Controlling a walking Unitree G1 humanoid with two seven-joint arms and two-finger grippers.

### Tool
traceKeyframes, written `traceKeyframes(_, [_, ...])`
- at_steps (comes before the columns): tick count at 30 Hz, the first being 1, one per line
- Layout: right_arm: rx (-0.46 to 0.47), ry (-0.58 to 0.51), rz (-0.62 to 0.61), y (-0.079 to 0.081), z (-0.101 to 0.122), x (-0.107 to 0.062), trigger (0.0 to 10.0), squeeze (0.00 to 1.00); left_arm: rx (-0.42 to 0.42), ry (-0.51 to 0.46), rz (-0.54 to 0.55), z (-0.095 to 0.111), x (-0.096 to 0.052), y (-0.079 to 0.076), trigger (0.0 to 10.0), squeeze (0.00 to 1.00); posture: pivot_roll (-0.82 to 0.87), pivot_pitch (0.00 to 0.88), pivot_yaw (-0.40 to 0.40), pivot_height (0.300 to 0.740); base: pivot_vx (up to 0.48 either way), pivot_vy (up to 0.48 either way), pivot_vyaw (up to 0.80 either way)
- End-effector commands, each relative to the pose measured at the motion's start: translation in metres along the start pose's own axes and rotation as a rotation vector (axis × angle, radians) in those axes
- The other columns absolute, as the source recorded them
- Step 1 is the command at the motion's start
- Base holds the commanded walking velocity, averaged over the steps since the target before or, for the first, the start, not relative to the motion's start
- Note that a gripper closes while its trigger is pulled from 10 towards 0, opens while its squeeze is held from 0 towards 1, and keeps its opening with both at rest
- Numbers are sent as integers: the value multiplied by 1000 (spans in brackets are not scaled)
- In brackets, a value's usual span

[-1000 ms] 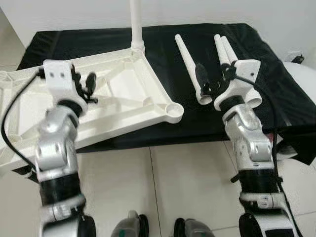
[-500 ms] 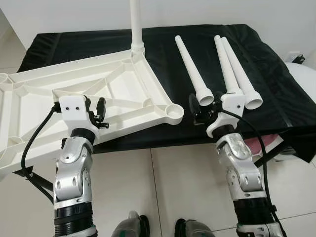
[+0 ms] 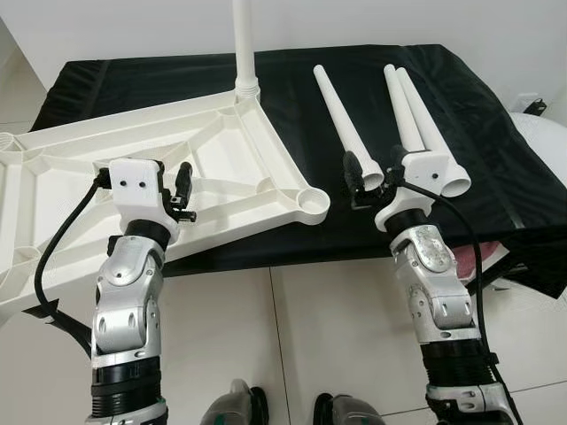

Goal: Building children table

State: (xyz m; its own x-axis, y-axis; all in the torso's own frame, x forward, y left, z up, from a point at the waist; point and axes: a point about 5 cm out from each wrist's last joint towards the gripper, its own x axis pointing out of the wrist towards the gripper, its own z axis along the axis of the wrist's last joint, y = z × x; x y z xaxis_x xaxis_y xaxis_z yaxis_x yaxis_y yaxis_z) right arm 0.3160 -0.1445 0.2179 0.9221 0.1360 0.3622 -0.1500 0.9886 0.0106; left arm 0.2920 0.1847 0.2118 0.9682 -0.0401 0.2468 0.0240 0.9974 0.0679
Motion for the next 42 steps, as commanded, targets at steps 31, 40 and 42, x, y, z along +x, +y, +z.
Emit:
traceKeyframes(31, [-83,88,36,-23,50,77,10000,0,97,-46,-338,63,-4,-28,10000,0,0,364,9,740,0,0,0])
traceKeyframes(40, [-134,194,30,-20,62,112,10000,0,52,11,-368,66,-17,-37,10000,0,12,434,-11,740,0,0,0])
traceKeyframes(42, [-162,201,33,-18,63,118,10000,0,40,26,-362,66,-21,-36,10000,0,14,445,-15,740,0,0,0])
